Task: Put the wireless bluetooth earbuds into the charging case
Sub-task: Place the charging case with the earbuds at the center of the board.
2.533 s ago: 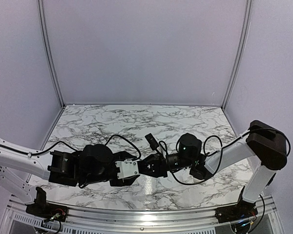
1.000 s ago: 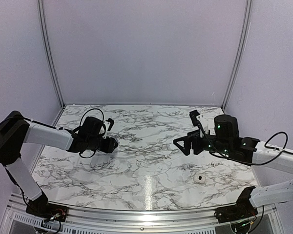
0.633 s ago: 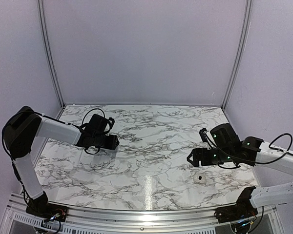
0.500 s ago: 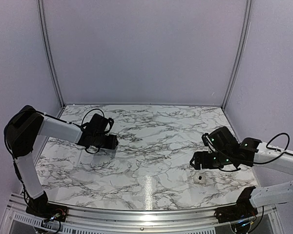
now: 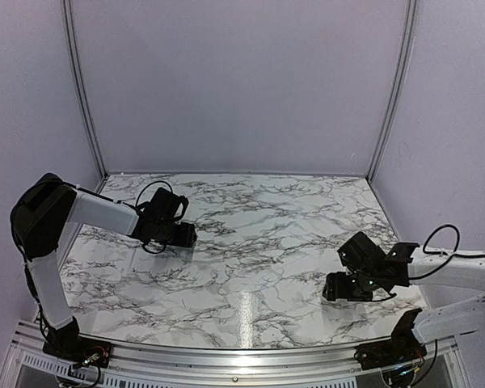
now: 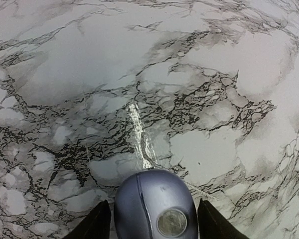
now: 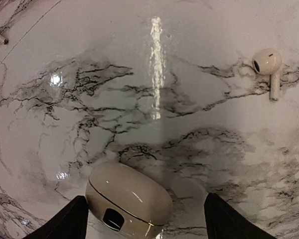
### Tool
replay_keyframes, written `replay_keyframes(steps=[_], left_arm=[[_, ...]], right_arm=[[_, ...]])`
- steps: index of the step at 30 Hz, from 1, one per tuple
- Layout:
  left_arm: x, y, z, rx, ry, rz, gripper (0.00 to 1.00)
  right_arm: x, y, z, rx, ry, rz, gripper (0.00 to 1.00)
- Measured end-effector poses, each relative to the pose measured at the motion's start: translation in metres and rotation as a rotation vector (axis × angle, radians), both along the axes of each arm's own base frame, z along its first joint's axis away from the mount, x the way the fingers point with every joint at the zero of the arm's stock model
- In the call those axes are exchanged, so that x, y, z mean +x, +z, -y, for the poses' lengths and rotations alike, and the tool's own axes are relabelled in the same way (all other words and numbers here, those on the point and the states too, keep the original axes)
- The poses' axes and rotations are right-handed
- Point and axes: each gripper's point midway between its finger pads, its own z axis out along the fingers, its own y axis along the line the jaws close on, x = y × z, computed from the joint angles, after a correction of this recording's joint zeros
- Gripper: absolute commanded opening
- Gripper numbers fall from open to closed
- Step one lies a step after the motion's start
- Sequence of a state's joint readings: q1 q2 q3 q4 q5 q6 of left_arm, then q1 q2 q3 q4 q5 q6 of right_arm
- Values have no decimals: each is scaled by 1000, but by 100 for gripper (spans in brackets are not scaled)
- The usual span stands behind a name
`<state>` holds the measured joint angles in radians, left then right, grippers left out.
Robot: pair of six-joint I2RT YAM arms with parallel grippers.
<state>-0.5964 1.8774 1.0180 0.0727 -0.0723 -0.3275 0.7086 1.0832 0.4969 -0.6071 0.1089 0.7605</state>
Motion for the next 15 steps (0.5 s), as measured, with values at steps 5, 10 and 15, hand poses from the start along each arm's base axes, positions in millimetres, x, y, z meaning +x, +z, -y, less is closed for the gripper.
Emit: replay_keyframes(steps=[5,10,15], left_arm=[[1,0,-1,2,7,2,89],[2,4,-2,8,6,15,99],[1,30,-4,-14,3,72,99]], right_arm=[[1,-9,-4,-16,8,-18,72],[7,-10,-8,-11,8,5,65],[8,-10,-15,-4,25,16,62]])
